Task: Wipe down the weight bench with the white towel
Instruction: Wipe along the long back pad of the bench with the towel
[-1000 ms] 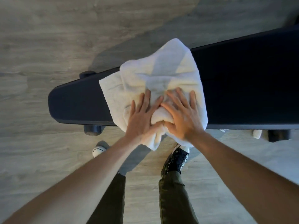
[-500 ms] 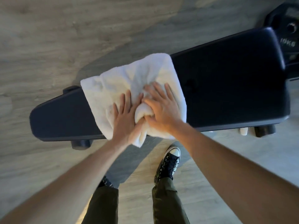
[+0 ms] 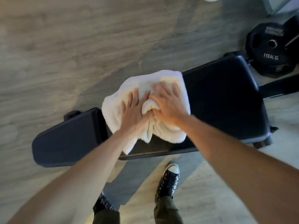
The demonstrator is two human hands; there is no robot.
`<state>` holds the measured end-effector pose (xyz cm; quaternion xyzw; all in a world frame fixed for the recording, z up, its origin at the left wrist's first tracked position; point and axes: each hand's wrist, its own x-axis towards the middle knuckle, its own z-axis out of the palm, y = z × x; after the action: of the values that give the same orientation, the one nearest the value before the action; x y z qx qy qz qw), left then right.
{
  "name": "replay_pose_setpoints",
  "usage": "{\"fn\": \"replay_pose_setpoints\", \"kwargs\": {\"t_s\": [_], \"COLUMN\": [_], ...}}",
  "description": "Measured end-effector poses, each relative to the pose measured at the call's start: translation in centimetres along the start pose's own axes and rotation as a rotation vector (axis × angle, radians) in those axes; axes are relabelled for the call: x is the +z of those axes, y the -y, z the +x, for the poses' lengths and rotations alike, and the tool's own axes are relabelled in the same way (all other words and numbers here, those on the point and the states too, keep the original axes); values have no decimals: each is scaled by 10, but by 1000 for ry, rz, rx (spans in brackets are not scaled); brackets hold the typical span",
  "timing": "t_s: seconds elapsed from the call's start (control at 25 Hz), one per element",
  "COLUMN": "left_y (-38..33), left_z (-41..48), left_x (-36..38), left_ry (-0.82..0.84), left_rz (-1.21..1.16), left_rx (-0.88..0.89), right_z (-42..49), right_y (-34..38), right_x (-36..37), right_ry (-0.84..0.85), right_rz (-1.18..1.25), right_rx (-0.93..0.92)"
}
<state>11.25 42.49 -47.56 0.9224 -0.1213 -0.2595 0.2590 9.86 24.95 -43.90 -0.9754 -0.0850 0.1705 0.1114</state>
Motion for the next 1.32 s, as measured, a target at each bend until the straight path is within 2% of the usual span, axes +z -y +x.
{"fn": "replay_pose_setpoints", "kwargs": {"t_s": [0.16,0.36,0.44,0.56,0.84,0.96,1.04,1.16,1.32], "left_y": [-4,-10,-17,-37,-115,-122,-117,-108,-114], "left_z": [8,-112,-135,-101,61,41,-9,-82,-63], "left_x": [2,66,83,75,21,31,52,89,84], "left_ry": [12,4,9,20,-14,-47,-62,6,18], "left_rz": [59,137,169,130,54,32,41,140,226], "left_rx": [92,232,247,169,117,150,215,282,327], "right_z": [-9,-137,-164,-139,-17,-37,-89,-170,-167], "right_y": [-7,19,17,-4,-111,-106,-85,-58,-72], "right_x": [0,38,47,30,-52,-49,-33,0,-2], "right_ry": [-94,-46,-8,-5,-108,-102,-102,-119,-107], "right_rz": [53,124,130,124,30,42,79,178,158], "right_rx": [65,68,59,94,141,169,205,197,194]}}
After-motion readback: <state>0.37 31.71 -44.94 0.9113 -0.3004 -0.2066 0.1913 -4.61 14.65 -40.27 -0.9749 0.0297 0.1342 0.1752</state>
